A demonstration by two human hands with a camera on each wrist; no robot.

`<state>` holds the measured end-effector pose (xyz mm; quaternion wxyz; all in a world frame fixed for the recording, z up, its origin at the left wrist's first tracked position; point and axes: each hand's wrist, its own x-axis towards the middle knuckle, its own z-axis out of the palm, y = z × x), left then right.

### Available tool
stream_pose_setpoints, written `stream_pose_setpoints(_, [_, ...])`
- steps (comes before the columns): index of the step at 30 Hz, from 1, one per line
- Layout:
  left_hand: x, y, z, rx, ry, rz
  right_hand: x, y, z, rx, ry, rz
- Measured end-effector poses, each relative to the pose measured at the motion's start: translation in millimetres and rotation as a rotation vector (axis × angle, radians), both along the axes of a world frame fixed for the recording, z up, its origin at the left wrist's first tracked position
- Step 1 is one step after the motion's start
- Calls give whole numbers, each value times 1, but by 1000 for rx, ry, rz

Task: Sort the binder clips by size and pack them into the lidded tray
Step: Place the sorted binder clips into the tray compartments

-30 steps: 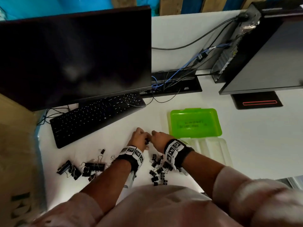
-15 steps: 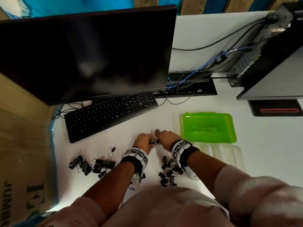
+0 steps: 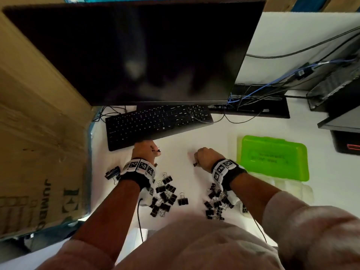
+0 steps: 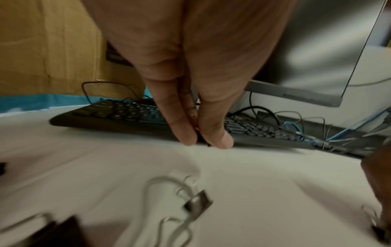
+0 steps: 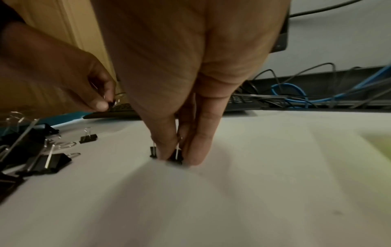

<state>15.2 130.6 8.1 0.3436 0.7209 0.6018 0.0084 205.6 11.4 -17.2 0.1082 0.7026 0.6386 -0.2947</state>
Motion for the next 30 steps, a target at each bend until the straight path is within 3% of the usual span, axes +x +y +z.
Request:
stream_pose_setpoints(4, [-18, -1, -6, -75, 41, 87, -16, 10, 1, 33, -31, 46])
stream_pose_setpoints(9, [-12, -7, -12, -100, 76, 75, -22, 6, 5, -21, 20, -13])
stream_pose_setpoints(14, [4, -13, -14, -132, 87, -3, -31, 8, 4, -12, -38, 187])
stream_pose_setpoints(17, [15, -22, -15, -153, 90, -79, -32, 7, -2, 44, -45, 215])
stream_pose_setpoints(22, [32, -36, -13, -161, 25, -150, -8, 4, 1, 9, 160, -80])
stream_pose_setpoints(30, [96, -71, 12, -172, -154, -351, 68, -52, 59, 215, 341, -515])
